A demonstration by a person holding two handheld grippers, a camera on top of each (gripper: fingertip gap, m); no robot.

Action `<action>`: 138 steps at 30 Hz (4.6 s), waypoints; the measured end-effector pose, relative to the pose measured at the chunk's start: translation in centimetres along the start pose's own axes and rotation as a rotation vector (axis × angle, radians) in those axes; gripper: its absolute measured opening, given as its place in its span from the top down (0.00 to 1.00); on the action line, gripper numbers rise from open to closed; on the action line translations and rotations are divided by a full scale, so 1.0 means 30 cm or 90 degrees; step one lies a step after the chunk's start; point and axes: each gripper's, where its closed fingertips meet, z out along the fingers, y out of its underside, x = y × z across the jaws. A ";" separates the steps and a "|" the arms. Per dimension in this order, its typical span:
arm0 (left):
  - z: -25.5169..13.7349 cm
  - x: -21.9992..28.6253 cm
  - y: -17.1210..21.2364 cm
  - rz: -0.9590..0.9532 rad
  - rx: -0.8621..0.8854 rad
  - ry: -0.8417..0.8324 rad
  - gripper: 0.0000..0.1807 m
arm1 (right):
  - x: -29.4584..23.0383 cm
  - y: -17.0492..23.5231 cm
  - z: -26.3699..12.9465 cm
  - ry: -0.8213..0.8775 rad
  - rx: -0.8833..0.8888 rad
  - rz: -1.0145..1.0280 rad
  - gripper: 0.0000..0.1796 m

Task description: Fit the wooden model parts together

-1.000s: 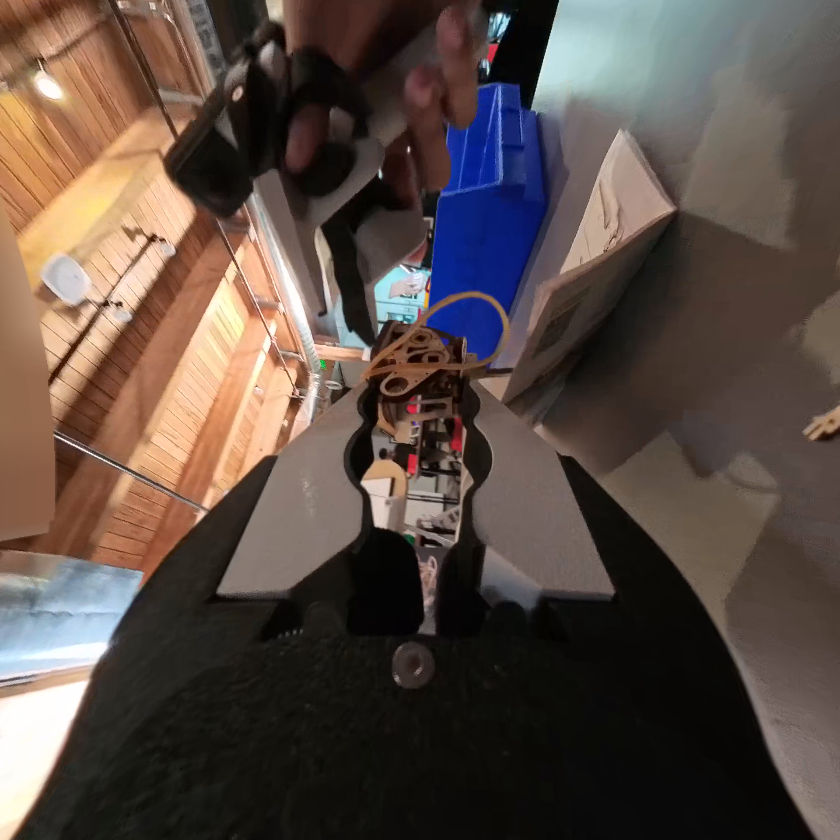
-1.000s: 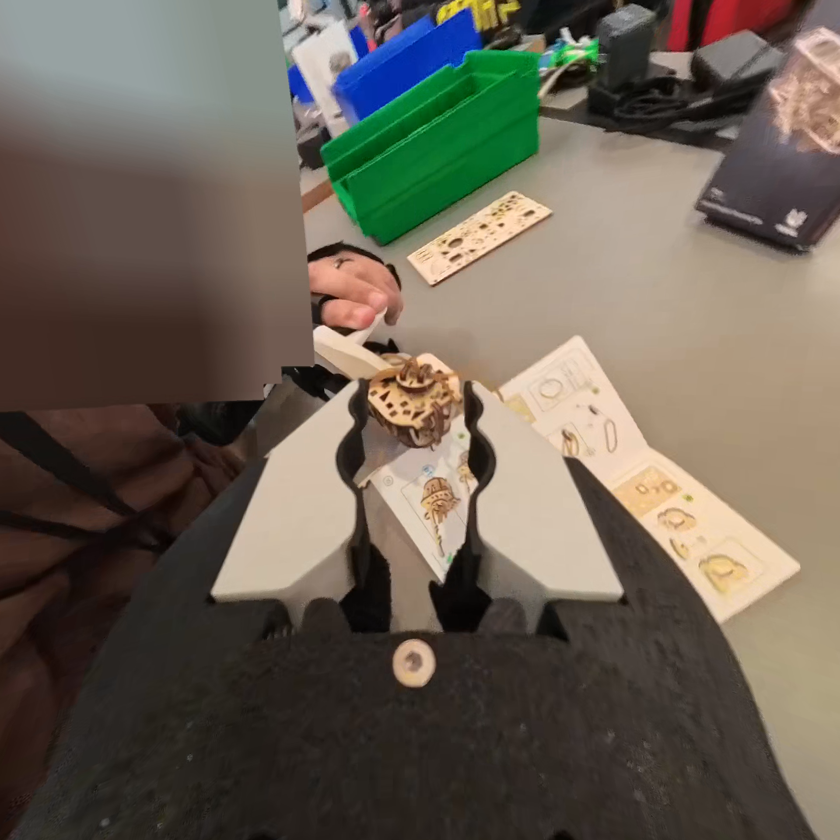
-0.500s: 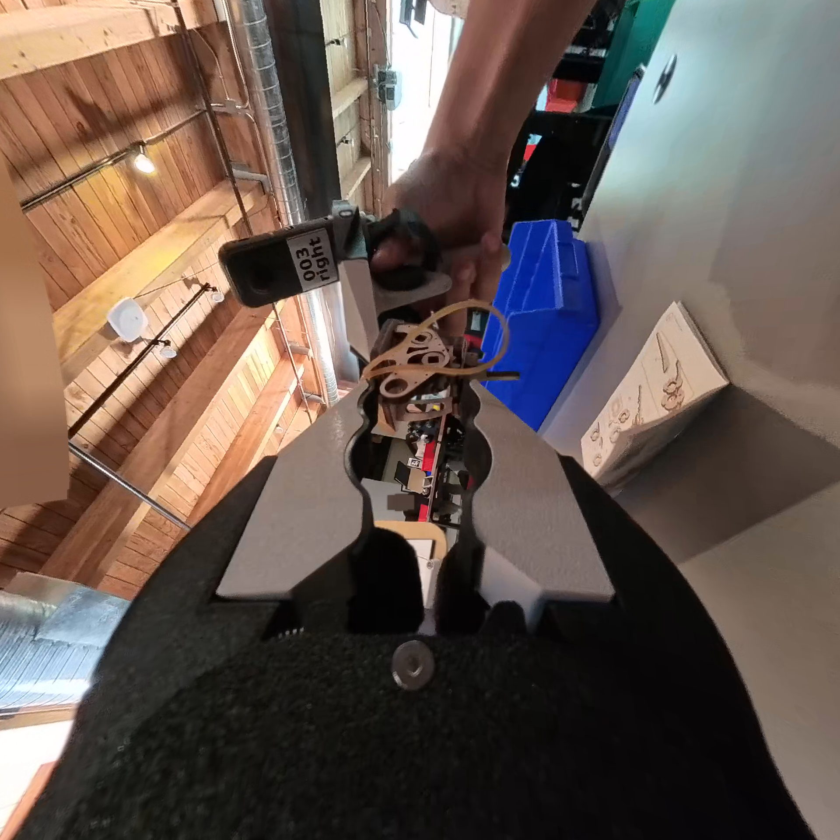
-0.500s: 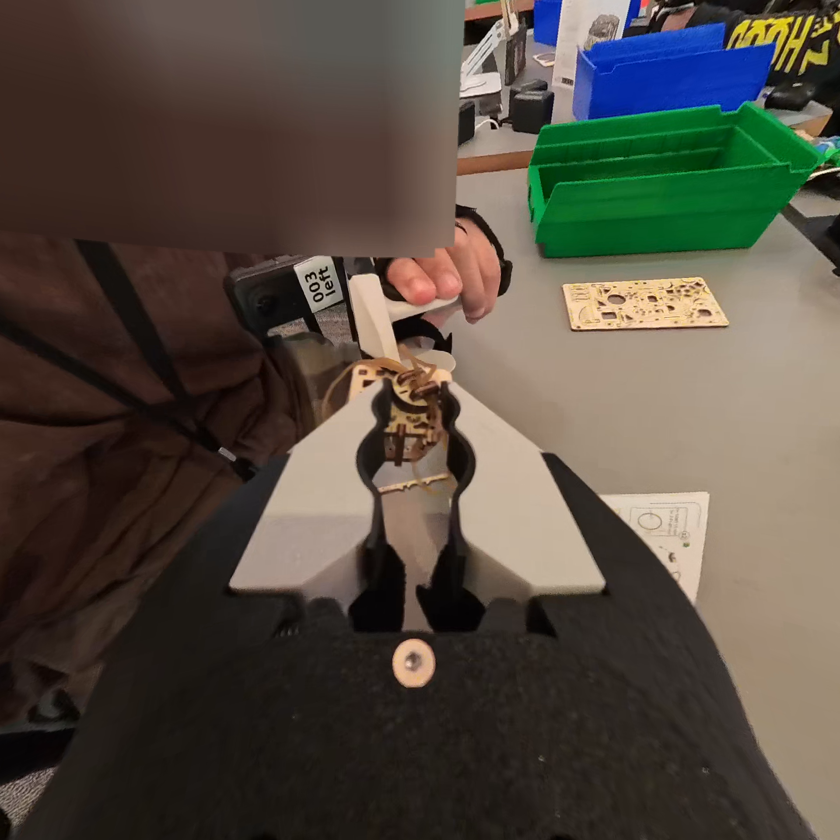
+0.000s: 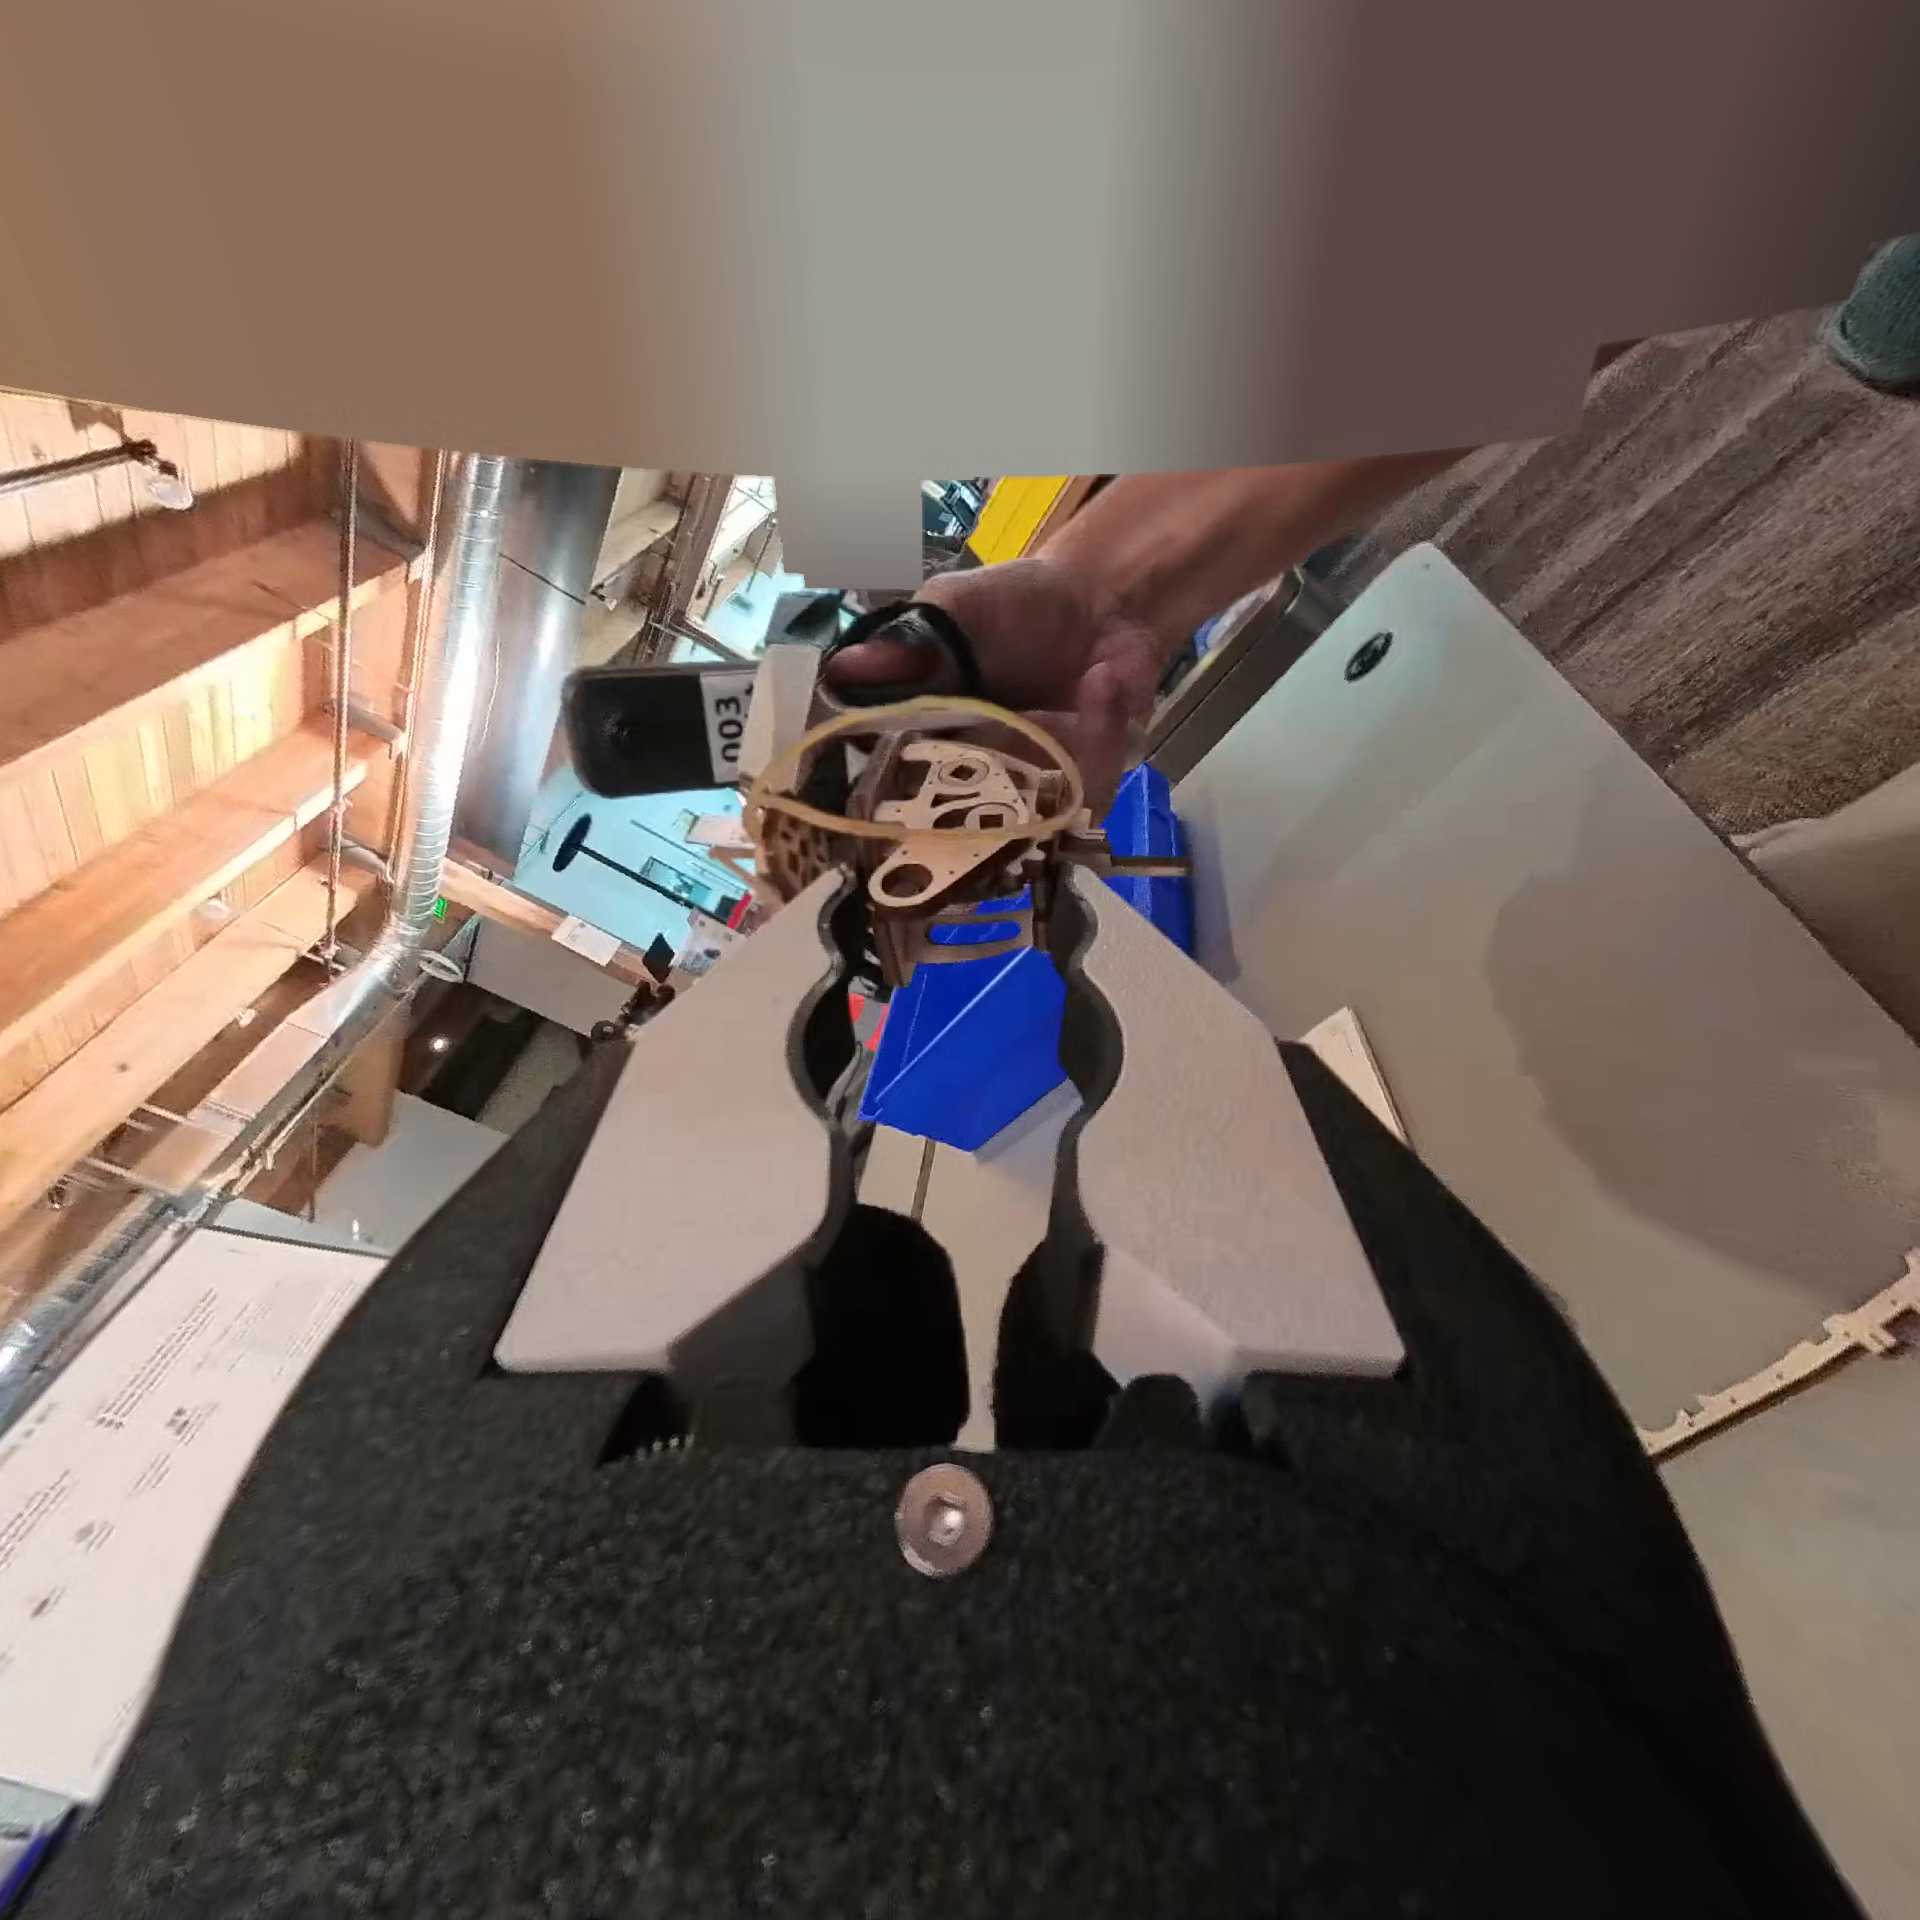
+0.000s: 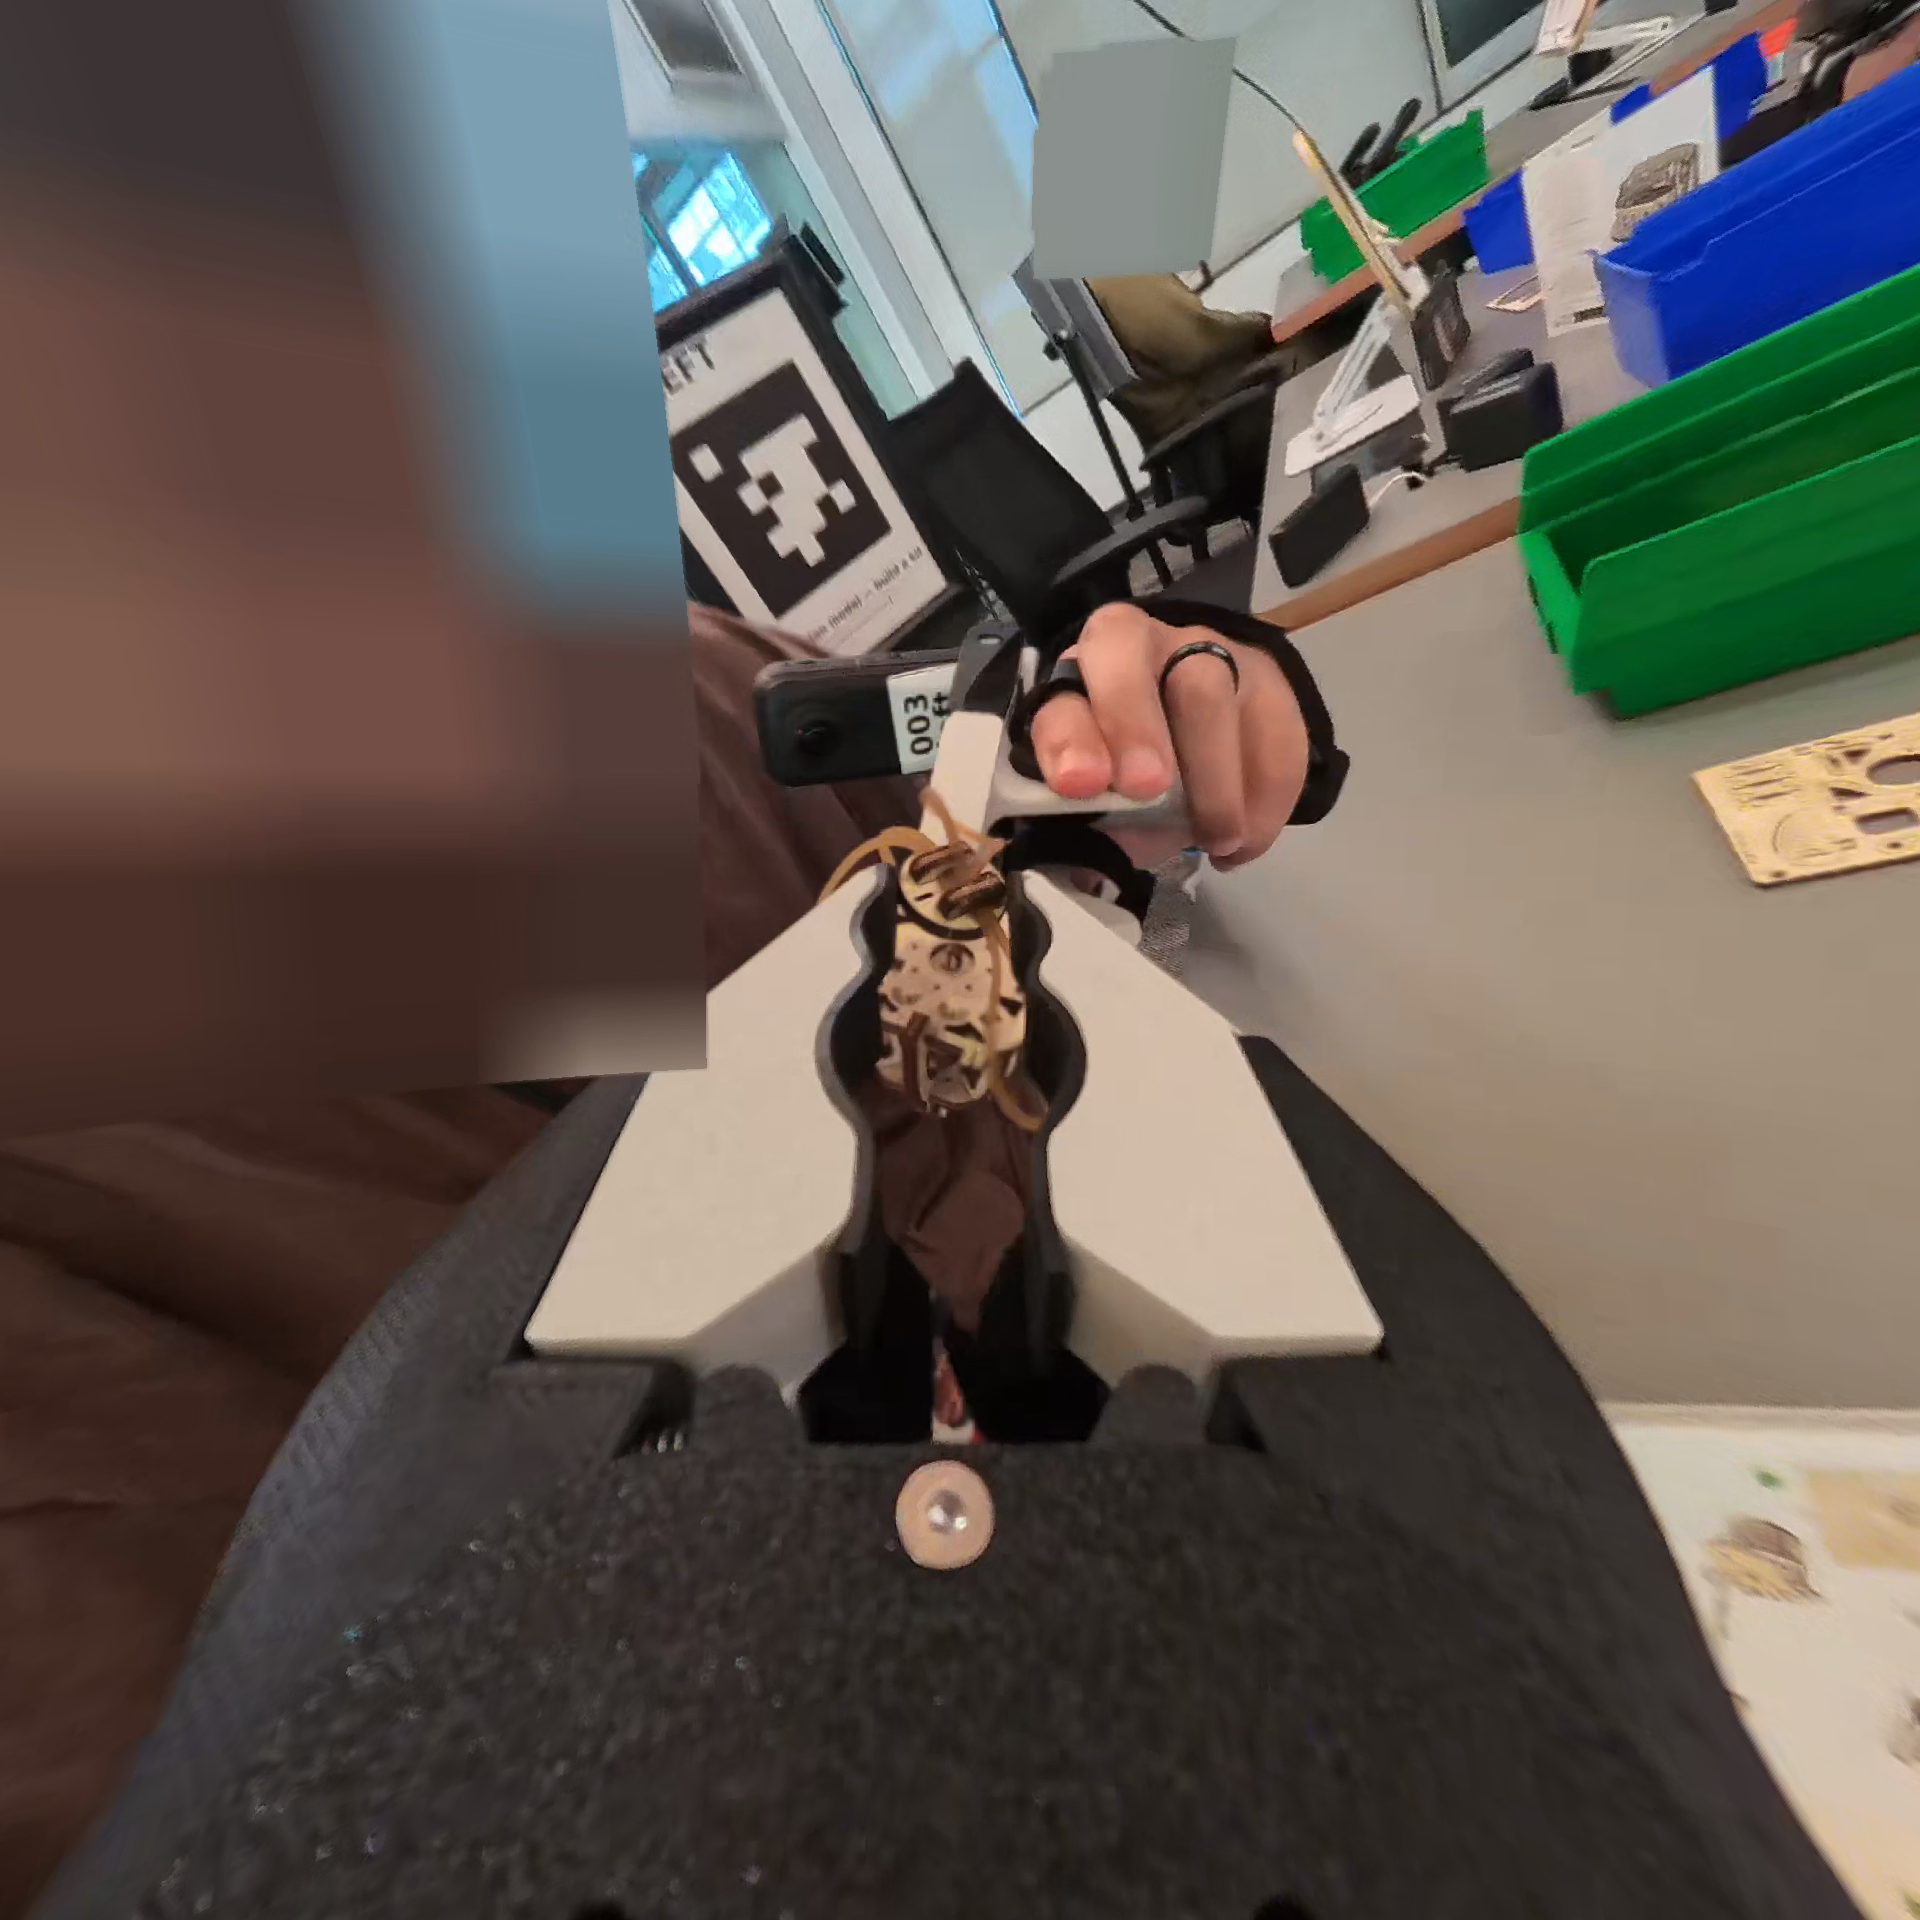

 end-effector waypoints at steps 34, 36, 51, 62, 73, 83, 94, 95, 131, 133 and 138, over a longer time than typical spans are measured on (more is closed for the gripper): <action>-0.063 -0.178 -0.241 0.090 -0.005 -0.073 0.82 | -0.235 -0.125 0.113 -0.015 -0.063 -0.047 0.89; -0.062 -0.176 -0.243 0.096 -0.005 -0.074 0.82 | -0.238 -0.123 0.113 -0.016 -0.071 -0.048 0.89; -0.048 -0.174 -0.222 0.145 -0.046 -0.074 0.82 | -0.218 -0.114 0.098 0.054 -0.170 -0.118 0.89; -0.058 -0.168 -0.218 0.165 -0.059 -0.087 0.82 | -0.217 -0.109 0.109 0.091 -0.216 -0.147 0.89; -0.062 -0.174 -0.241 0.172 -0.043 -0.094 0.82 | -0.257 -0.147 0.127 0.071 -0.212 -0.183 0.76; -0.106 -0.214 -0.253 0.125 -0.030 -0.089 0.82 | -0.255 -0.143 0.096 0.382 -0.207 -0.625 0.56; -0.097 -0.197 -0.266 0.104 -0.026 -0.043 0.83 | -0.220 -0.105 0.141 0.485 -0.383 -0.789 0.62; -0.098 -0.198 -0.267 0.102 -0.025 -0.045 0.82 | -0.222 -0.105 0.141 0.485 -0.386 -0.791 0.64; -0.069 -0.170 -0.202 0.068 -0.056 0.008 0.82 | -0.161 -0.061 0.094 0.543 -0.506 -0.801 0.71; -0.068 -0.176 -0.209 0.073 -0.050 -0.002 0.83 | -0.168 -0.068 0.093 0.547 -0.494 -0.816 0.71; -0.067 -0.195 -0.228 0.087 -0.035 -0.016 0.83 | -0.188 -0.087 0.094 0.563 -0.485 -0.813 0.70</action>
